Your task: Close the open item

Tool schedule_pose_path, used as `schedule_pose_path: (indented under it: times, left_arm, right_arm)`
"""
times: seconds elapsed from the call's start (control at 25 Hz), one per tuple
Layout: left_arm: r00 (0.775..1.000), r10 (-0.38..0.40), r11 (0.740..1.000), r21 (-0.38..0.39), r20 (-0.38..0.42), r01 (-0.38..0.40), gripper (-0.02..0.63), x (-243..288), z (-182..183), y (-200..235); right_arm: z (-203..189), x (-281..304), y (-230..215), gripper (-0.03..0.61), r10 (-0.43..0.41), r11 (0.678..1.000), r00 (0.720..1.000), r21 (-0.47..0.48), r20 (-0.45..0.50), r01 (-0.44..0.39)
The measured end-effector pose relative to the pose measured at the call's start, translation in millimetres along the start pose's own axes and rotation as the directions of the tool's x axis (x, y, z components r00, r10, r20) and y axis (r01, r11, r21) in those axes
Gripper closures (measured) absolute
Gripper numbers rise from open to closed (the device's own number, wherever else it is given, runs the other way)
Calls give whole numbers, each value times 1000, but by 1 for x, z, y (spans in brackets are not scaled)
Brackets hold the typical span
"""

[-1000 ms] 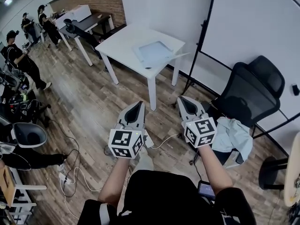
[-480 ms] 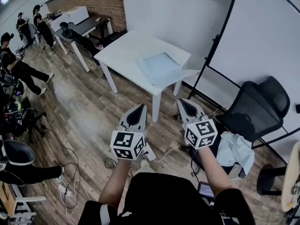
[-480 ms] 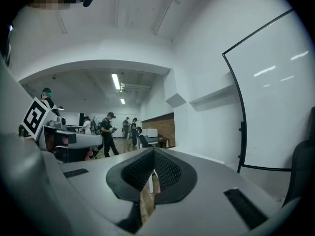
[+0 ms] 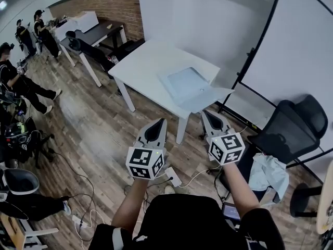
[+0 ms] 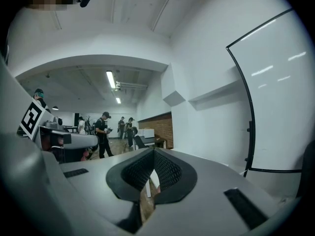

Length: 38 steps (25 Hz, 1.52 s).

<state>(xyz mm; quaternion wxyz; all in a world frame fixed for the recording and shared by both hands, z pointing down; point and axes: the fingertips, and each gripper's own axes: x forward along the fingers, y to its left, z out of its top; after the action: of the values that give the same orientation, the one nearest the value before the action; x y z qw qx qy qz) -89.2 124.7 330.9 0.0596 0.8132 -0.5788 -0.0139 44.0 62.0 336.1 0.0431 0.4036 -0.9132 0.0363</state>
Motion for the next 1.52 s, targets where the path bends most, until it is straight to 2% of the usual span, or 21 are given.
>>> schedule_pose_path:
  times: [0.24,0.44,0.76,0.96,1.24,1.52]
  left_arm:
    - [999,-31,999,-19,5,31,603,9,-2,21]
    - [997,-75,997,-36,-20,74,603,27,-15,12]
    - [992,-118,993,-35,-42,117,603,74,-26,-14]
    - [987,-155,987,-48,-44,153,603,107,-25,-30]
    - [981,-171,985,-30,-92,169,603,162,-40,-44]
    - [974,-188,982,-34,-124,185,603,206,-51,-54]
  right_arm:
    - [-10,19,4,540,-27,1000,999,-9,-24,27]
    - [-22,15,-13,540,-68,998,996,-4,-52,68]
    - [-42,4,-70,540,-126,992,989,18,-82,128]
    - [-54,11,-103,540,-137,990,985,20,-106,140]
    - [-71,23,-159,540,-155,985,979,59,-132,164]
    - [-95,38,-195,540,-150,982,974,88,-170,167]
